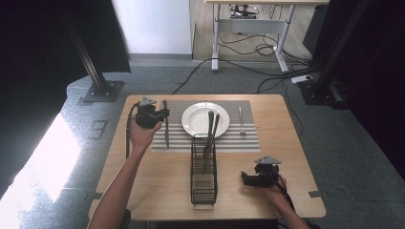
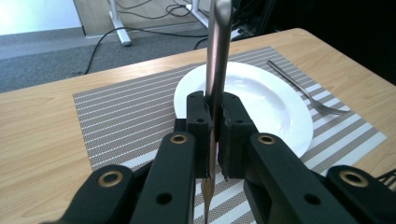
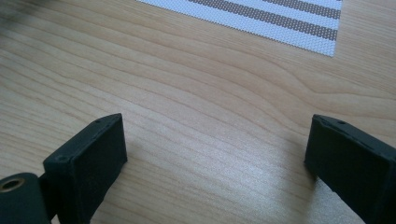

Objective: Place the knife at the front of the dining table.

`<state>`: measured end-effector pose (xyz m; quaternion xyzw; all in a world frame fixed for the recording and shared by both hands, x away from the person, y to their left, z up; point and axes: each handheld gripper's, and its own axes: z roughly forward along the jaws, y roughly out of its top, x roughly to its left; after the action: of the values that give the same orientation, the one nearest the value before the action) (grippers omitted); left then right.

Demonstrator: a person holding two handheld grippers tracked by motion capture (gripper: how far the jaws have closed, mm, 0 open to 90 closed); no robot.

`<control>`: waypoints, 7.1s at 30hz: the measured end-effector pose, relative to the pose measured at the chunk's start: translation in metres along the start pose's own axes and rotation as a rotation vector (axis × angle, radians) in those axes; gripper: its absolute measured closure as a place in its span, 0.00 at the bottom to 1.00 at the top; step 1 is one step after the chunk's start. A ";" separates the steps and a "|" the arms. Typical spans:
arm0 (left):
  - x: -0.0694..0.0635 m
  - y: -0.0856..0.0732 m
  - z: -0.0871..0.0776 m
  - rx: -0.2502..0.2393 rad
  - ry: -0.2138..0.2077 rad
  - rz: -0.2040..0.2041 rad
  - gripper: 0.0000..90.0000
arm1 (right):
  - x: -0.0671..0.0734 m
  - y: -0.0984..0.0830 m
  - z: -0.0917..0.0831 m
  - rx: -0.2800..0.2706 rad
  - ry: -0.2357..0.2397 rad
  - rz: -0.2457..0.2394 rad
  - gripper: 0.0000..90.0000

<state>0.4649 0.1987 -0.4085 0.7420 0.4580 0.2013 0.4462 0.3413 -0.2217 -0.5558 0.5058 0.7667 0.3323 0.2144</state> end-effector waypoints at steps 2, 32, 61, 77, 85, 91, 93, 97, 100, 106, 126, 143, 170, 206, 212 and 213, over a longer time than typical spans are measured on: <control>0.001 0.000 0.002 -0.003 0.000 -0.008 0.93 | 0.000 0.000 0.000 0.000 0.000 0.000 0.06; 0.028 0.008 0.071 0.016 0.035 -0.133 0.93 | 0.000 0.000 0.000 0.000 0.001 0.000 0.06; 0.044 0.005 0.115 0.110 0.098 -0.205 0.92 | 0.000 0.000 0.000 0.000 -0.001 0.002 0.06; 0.066 -0.011 0.149 0.196 0.112 -0.299 0.91 | 0.000 0.000 0.000 0.000 0.000 0.003 0.06; 0.071 -0.022 0.165 0.228 0.111 -0.353 0.91 | 0.001 0.000 0.000 0.000 -0.001 0.003 0.06; 0.070 -0.025 0.169 0.237 0.114 -0.366 0.92 | 0.001 0.000 0.000 -0.001 -0.001 0.004 0.07; 0.069 -0.026 0.171 0.245 0.120 -0.359 0.92 | 0.001 0.000 0.000 -0.001 -0.002 0.004 0.07; 0.065 -0.029 0.175 0.272 0.140 -0.333 0.93 | 0.001 0.000 0.000 -0.001 -0.001 0.003 0.07; 0.065 -0.031 0.176 0.275 0.139 -0.340 0.93 | 0.001 0.000 0.000 -0.001 -0.001 0.003 0.07; 0.064 -0.030 0.176 0.276 0.144 -0.337 0.93 | 0.001 0.000 0.000 -0.001 -0.001 0.003 0.07; 0.058 -0.035 0.166 0.266 0.154 -0.230 0.83 | 0.002 0.000 -0.002 0.005 0.008 -0.004 0.09; 0.047 -0.047 0.119 0.251 0.102 -0.192 0.72 | 0.002 -0.001 -0.003 0.009 0.013 -0.011 0.09; 0.061 -0.050 0.151 0.258 0.219 -0.165 0.89 | 0.001 -0.001 -0.003 0.008 0.017 -0.015 0.09; 0.050 -0.085 0.085 0.276 0.125 -0.171 0.51 | 0.000 0.000 -0.002 0.015 0.026 -0.023 0.08; 0.043 -0.090 0.085 0.277 0.115 -0.161 0.52 | 0.000 0.000 -0.003 0.016 0.027 -0.024 0.08; 0.042 -0.091 0.084 0.276 0.116 -0.156 0.53 | 0.000 0.000 -0.003 0.016 0.026 -0.025 0.08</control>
<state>0.5003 0.2112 -0.5339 0.7456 0.5625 0.1437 0.3272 0.3393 -0.2224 -0.5538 0.4936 0.7781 0.3302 0.2045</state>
